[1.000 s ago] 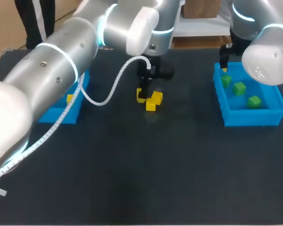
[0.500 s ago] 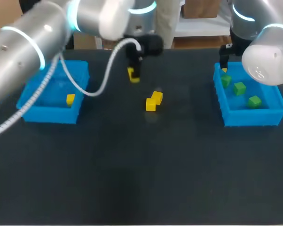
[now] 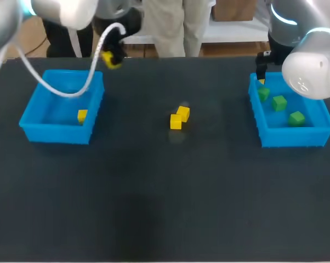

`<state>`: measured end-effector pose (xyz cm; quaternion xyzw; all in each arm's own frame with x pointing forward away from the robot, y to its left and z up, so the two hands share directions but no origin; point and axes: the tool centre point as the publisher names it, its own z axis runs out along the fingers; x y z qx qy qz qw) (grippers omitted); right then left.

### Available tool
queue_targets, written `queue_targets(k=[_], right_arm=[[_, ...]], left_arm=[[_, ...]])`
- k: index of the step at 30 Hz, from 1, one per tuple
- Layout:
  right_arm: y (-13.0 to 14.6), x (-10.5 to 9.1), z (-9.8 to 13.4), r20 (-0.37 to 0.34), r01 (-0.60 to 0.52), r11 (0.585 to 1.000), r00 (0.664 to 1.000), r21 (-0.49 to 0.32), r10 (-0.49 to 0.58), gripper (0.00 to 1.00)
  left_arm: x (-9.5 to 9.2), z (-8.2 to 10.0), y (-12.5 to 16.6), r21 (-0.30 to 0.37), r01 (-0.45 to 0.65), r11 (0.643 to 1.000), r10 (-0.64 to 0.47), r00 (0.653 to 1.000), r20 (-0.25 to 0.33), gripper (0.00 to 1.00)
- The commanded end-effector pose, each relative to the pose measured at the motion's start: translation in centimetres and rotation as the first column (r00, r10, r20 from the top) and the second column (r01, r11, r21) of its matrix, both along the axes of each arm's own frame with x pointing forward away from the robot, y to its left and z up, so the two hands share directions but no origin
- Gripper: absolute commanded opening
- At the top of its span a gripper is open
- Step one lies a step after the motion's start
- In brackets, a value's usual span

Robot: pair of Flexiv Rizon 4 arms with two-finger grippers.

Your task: Put the green cubes in the right bin and the yellow cubes in the left bin.

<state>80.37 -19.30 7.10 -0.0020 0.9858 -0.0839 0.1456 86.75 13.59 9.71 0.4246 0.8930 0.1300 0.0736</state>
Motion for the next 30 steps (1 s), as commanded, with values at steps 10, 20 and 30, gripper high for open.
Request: queue_targets(k=[10, 20, 30], right_arm=[[-0.1, -0.2, 0.0, 0.006, 0.0, 1.0, 1.0, 0.0, 0.0, 1.0], [-0.1, -0.2, 0.0, 0.006, 0.0, 1.0, 1.0, 0.0, 0.0, 1.0], [-0.1, -0.2, 0.0, 0.006, 0.0, 1.0, 1.0, 0.0, 0.0, 1.0]], left_arm=[[-2.9, -0.8, 9.3, -0.111, -0.336, 0.935, 0.354, 0.884, 0.306, 0.0], [-5.4, -1.0, 10.6, -0.143, -0.374, 0.916, 0.397, 0.893, 0.213, 0.0], [-6.5, -1.7, 10.2, -0.144, -0.386, 0.911, 0.406, 0.902, 0.15, 0.0]])
